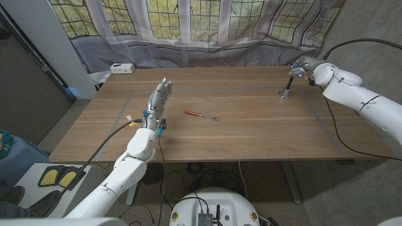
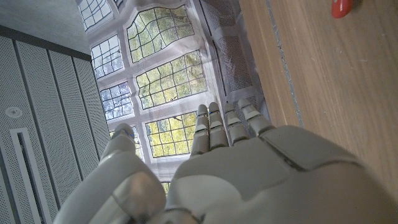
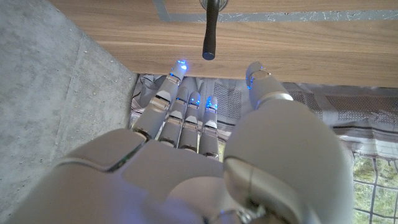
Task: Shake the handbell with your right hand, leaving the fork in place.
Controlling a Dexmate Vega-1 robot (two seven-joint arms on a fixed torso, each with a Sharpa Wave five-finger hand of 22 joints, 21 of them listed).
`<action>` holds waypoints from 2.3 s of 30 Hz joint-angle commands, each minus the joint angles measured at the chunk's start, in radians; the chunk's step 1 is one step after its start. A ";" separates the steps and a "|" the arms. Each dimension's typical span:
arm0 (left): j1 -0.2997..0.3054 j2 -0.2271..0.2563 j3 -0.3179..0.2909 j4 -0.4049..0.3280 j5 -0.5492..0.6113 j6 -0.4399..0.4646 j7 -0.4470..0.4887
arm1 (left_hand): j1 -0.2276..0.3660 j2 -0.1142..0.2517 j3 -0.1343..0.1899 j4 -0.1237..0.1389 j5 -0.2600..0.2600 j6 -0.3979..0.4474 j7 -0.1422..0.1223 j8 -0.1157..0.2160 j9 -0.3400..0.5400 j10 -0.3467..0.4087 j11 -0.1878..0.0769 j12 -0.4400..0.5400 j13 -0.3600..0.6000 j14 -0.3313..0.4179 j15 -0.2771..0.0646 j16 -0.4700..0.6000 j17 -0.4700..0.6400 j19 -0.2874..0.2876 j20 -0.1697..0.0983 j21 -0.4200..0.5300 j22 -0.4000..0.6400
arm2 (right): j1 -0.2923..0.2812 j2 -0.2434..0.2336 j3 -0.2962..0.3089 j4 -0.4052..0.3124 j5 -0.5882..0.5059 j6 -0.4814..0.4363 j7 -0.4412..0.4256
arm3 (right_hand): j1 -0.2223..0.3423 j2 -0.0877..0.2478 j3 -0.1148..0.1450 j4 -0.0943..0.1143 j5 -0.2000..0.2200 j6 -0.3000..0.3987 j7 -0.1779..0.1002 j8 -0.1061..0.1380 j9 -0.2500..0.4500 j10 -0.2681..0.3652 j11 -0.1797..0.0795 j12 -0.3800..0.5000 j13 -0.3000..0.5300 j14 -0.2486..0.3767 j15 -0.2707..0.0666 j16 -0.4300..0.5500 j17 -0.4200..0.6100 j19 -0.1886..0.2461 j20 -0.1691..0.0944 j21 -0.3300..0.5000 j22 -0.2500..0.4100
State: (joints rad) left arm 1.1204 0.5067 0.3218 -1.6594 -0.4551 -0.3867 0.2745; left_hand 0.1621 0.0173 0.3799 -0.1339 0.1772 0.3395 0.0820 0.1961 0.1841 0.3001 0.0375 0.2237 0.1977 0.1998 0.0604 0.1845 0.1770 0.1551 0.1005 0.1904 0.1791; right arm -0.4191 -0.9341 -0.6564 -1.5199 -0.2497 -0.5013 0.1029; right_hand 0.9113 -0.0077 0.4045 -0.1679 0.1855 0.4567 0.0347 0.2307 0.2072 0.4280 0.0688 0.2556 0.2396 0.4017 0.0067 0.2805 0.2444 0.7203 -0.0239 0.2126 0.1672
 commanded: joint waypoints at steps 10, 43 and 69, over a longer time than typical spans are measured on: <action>0.015 0.009 -0.004 -0.019 0.004 0.021 0.014 | 0.009 0.001 0.003 -0.005 -0.002 0.008 0.001 0.001 0.001 0.001 0.001 -0.005 0.002 0.004 -0.003 0.003 0.002 -0.003 0.006 0.006 0.002 | 0.107 0.055 -0.108 0.101 -0.124 -0.009 0.121 | 0.050 0.014 0.011 -0.003 0.012 0.023 0.004 -0.001 0.006 0.024 -0.002 0.020 0.007 0.047 -0.028 0.025 0.017 0.030 -0.027 0.002 0.002; 0.045 0.009 -0.011 -0.047 0.015 0.030 0.042 | 0.011 0.002 0.005 -0.005 -0.002 0.009 0.001 -0.001 0.001 -0.003 -0.003 -0.008 0.003 0.005 -0.004 0.003 0.002 -0.004 0.007 0.007 0.003 | 0.175 0.133 -0.174 0.291 -0.183 0.041 0.115 | 0.172 0.044 0.004 -0.009 0.009 0.169 -0.033 0.023 0.006 0.150 -0.021 0.070 0.001 0.179 -0.089 0.096 0.069 0.153 -0.068 0.020 0.004; 0.027 0.004 0.000 -0.047 0.015 0.043 0.036 | 0.012 0.003 0.006 -0.004 -0.002 0.009 0.009 -0.002 0.001 -0.005 0.008 -0.009 0.003 0.004 0.012 0.003 0.002 -0.005 0.002 0.009 0.003 | 0.216 0.185 -0.218 0.406 -0.175 0.060 0.112 | 0.249 0.065 -0.006 -0.002 0.003 0.222 -0.044 0.024 0.007 0.190 -0.031 0.078 -0.004 0.257 -0.128 0.136 0.098 0.234 -0.109 0.040 0.008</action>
State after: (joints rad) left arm 1.1560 0.5132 0.3169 -1.7072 -0.4378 -0.3505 0.3124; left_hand 0.1621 0.0173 0.3797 -0.1336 0.1772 0.3449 0.0877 0.1961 0.1838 0.2964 0.0411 0.2186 0.1976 0.2001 0.0680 0.1845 0.1770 0.1502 0.1055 0.1904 0.1791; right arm -0.2164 -0.7675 -0.8595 -1.1535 -0.4326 -0.4557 0.2279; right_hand 1.1466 0.0569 0.4008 -0.1716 0.1926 0.6649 -0.0090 0.2478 0.2116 0.6023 0.0396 0.3286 0.2370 0.6471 -0.0627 0.4073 0.3370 0.9424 -0.1332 0.2480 0.1701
